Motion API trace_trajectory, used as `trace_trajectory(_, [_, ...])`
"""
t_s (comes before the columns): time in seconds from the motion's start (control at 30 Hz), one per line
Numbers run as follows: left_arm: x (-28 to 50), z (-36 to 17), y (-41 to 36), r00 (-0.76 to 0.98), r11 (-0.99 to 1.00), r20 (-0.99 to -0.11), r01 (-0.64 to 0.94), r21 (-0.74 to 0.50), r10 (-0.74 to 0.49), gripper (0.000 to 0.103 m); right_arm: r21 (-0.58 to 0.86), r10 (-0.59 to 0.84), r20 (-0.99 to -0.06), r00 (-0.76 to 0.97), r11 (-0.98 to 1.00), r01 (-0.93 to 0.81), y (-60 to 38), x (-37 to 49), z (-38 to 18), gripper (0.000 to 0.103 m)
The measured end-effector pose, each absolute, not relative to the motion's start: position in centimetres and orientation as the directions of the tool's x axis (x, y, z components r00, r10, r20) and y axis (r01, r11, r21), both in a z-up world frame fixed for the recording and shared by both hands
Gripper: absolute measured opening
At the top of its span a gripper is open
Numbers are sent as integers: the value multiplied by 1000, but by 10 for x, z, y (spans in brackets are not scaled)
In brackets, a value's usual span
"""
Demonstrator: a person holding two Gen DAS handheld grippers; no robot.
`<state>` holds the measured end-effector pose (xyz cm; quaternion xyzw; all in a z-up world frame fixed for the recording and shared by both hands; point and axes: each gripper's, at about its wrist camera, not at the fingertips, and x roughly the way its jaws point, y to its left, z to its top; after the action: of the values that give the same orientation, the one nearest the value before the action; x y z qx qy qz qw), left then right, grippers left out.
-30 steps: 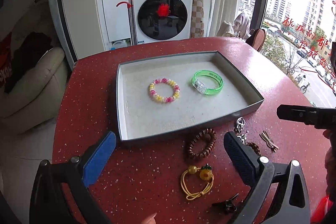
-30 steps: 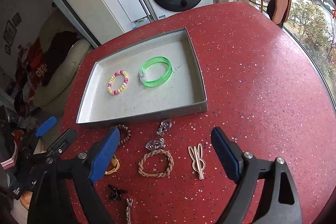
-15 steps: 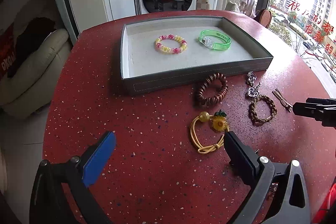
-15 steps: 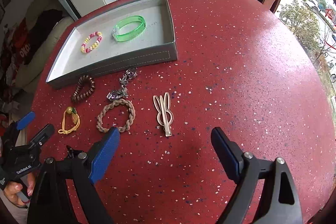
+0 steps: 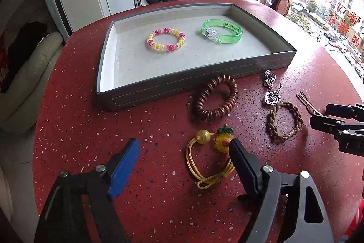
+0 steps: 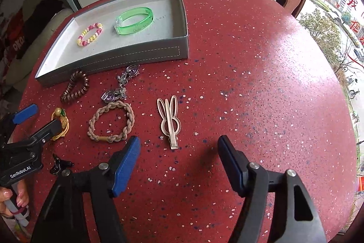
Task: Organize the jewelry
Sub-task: 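Grasp the yellow cord bracelet with the left tool while the right tool grasps the bunny-ear clip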
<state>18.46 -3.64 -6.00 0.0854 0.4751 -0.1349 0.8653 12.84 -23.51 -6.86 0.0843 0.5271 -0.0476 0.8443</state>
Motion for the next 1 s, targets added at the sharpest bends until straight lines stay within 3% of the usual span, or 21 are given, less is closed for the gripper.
trace_trajectory(0.07, [184, -61, -39, 513, 947, -845, 320, 26, -150, 95, 64, -14, -897, 442, 985, 162, -231, 130, -69, 67])
trace_trajectory(0.17, [182, -61, -42, 518, 940, -839, 340, 25, -165, 84, 21, -46, -896, 442, 989, 145, -224, 133, -70, 62])
trace_trajectory(0.23, [180, -59, -45, 514, 933, -838, 359, 16, -183, 66, 8, -50, -893, 448, 992, 126, -221, 133, -69, 56])
trace_trajectory(0.27, [179, -59, -47, 511, 929, -838, 371, 13, -192, 61, 9, -46, -892, 449, 993, 121, -219, 133, -69, 48])
trace_trajectory(0.4, [176, -59, -50, 504, 917, -838, 400, 12, -209, 22, 7, -48, -893, 447, 993, 120, -216, 133, -67, 20])
trace_trajectory(0.5, [175, -59, -48, 495, 915, -837, 403, -17, -234, 20, 18, -39, -894, 446, 992, 122, -217, 132, -67, 9])
trace_trajectory(1.0, [168, -10, -18, 530, 906, -765, 391, -163, -366, 20, 142, 49, -861, 506, 979, 146, -237, 121, -37, 9])
